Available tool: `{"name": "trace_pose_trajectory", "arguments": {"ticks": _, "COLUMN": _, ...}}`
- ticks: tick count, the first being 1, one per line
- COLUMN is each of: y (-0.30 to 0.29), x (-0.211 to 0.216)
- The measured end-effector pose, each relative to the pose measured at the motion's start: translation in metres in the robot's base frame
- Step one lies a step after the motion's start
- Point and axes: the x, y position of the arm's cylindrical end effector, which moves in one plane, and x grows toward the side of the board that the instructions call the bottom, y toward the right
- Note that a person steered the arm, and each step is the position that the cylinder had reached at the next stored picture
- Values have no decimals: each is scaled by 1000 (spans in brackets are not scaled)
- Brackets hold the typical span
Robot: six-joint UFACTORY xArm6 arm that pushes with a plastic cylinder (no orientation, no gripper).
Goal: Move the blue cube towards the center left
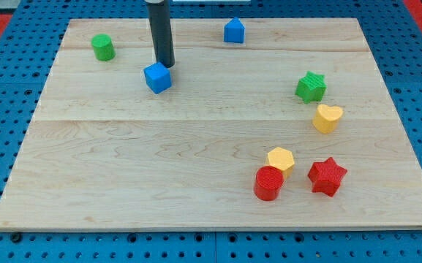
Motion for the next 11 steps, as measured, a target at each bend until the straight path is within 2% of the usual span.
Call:
{"name": "trace_pose_trajectory", "arguments": {"ticks": 1, "y": 11, "x": 7}}
{"name": "trace_pose_trajectory", "arguments": {"ticks": 2, "y": 51, "x": 11}}
{"name": "trace_pose_trajectory", "arguments": {"ticks": 3, "y": 48, "x": 12}}
{"name": "trace_pose_trajectory", "arguments": {"ticks": 5, "y": 26, "x": 30}}
{"name": "trace_pose_trajectory", "arguments": {"ticks": 8, "y": -62, "x": 44}}
{"name": "trace_pose_trajectory", "arguments": {"ticks": 9, "y": -59, "x": 48}}
{"name": "trace_pose_trajectory", "arguments": {"ticks": 11, "y": 14, "x": 55}}
